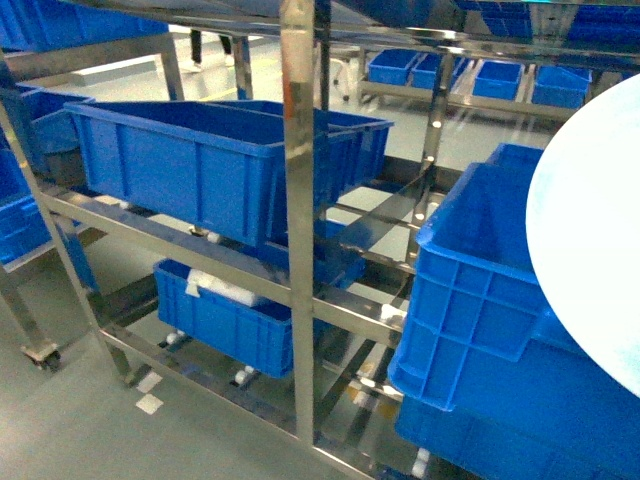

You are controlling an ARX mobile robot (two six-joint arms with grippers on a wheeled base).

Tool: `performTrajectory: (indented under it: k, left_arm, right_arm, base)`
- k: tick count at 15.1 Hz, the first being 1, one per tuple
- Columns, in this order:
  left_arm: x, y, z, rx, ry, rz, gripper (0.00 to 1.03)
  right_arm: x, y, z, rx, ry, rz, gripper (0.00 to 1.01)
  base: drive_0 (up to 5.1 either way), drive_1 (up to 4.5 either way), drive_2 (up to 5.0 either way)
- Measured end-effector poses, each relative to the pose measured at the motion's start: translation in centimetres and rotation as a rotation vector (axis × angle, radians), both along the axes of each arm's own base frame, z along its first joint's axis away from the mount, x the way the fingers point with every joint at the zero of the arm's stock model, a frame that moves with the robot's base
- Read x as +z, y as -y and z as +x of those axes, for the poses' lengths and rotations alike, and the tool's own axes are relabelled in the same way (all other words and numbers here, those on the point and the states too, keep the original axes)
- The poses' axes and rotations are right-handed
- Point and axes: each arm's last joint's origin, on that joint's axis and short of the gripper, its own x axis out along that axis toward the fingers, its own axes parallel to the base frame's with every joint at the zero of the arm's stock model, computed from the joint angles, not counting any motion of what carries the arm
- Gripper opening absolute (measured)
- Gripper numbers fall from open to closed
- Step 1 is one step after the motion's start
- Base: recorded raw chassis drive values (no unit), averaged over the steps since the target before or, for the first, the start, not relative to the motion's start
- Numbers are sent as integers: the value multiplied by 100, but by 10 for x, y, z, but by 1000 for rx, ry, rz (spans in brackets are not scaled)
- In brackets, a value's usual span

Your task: Place blue tray on left shelf second layer neatly

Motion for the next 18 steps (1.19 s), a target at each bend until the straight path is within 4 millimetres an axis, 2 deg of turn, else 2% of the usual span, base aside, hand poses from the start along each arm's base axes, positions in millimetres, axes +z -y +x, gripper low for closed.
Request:
performTrajectory:
  k: [3,11,18]
  left_arm:
    - [0,0,0,0,4,0,98]
    - [0,0,0,0,1,0,98]
    - [0,0,0,1,0,0,98]
  right_arm:
    - [1,0,-1,0,8,0,2]
    - [1,0,-1,0,6,0,2]
    - [0,0,0,0,0,0,2]
  base:
    - [-157,128,-442]
    - [-5,405,-415]
    - [-143,-143,-143]
